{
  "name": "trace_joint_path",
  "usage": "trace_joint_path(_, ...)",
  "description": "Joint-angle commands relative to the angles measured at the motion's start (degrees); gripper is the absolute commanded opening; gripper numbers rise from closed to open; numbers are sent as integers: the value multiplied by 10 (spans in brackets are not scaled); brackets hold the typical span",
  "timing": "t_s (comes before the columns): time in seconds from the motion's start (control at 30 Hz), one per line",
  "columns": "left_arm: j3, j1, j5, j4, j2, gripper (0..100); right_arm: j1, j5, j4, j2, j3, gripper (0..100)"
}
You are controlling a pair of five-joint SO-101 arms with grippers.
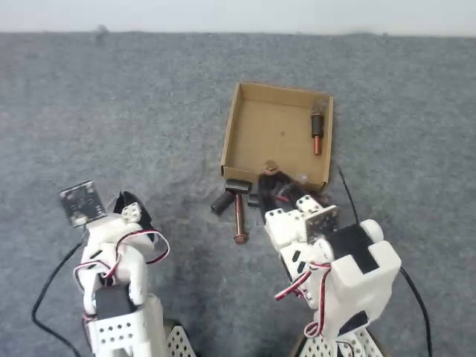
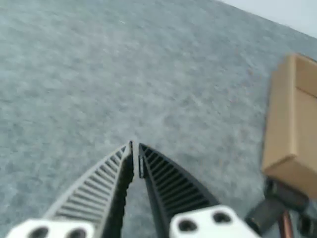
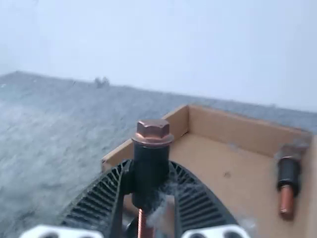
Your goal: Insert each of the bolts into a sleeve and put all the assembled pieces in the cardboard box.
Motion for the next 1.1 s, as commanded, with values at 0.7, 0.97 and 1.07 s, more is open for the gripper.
trace_joint_path(0.7, -4, -10, -147, 33, -8, 14, 111, 8, 507, -356, -239, 6)
trace_joint_path(0.97, -4, -10, -192, 33, -8, 13, 111, 8, 895, -376, -396, 6)
trace_joint_path(1.07, -4, -10, -192, 33, -8, 13, 112, 8, 984, -351, -459, 6)
